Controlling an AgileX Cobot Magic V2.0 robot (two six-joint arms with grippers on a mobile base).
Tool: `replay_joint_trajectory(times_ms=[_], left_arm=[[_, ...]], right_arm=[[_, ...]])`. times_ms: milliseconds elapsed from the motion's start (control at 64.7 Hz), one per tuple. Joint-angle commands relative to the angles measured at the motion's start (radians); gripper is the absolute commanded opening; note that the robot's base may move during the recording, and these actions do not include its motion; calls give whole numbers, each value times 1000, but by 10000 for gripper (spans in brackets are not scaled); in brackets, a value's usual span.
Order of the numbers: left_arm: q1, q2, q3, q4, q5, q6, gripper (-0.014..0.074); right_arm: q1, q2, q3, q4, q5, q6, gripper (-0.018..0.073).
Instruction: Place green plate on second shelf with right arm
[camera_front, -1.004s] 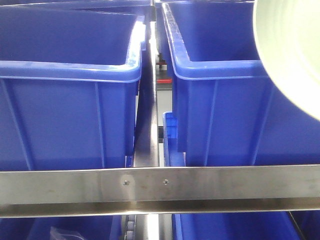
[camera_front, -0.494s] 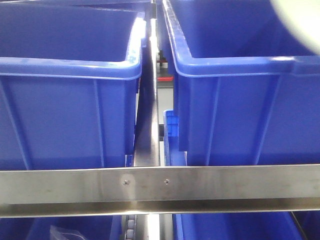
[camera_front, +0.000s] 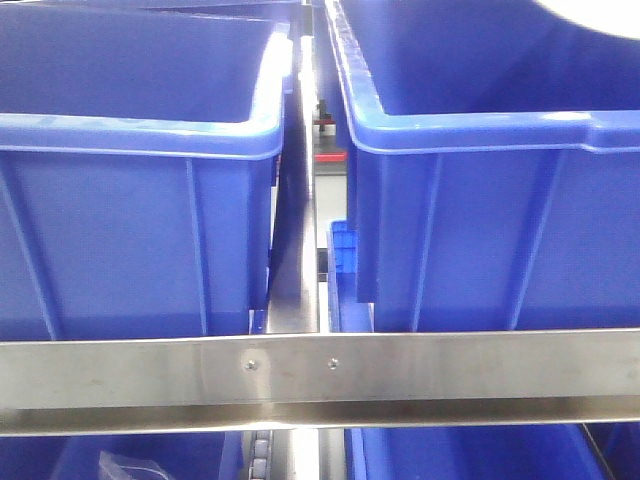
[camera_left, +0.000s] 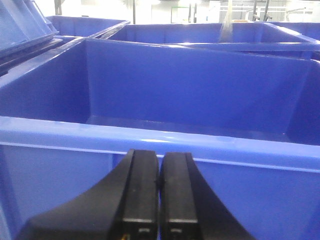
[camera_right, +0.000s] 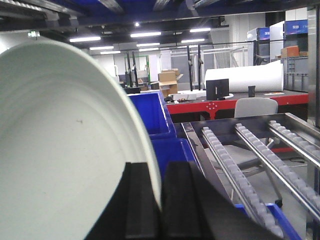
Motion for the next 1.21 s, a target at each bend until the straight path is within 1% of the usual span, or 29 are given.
replay_joint_trajectory(times_ms=[0, 124, 263, 417, 525, 572, 695, 803, 1190], left_arm=[[0, -17, 42, -9, -83, -6, 130], [0, -17, 42, -9, -83, -6, 130], [0, -17, 42, -9, -83, -6, 130], [0, -17, 42, -9, -83, -6, 130], [0, -17, 42, -9, -83, -6, 130], [0, -17, 42, -9, -83, -6, 130], [0, -17, 42, -9, -83, -6, 130], [0, -17, 42, -9, -83, -6, 130], [0, -17, 42, -9, -83, -6, 130]], right_arm=[[1, 149, -118, -68, -182, 16, 53], [7, 314, -233, -159, -165, 95, 53], [20, 433, -317, -200, -118, 151, 53], [40, 518, -374, -199, -42, 155, 53], [40, 552, -399, -199, 0, 162, 64], [40, 567, -409, -199, 11, 184, 94], [40, 593, -437, -199, 60, 239, 225], [40, 601, -448, -199, 74, 249, 279], [40, 601, -454, -199, 75, 249, 280]])
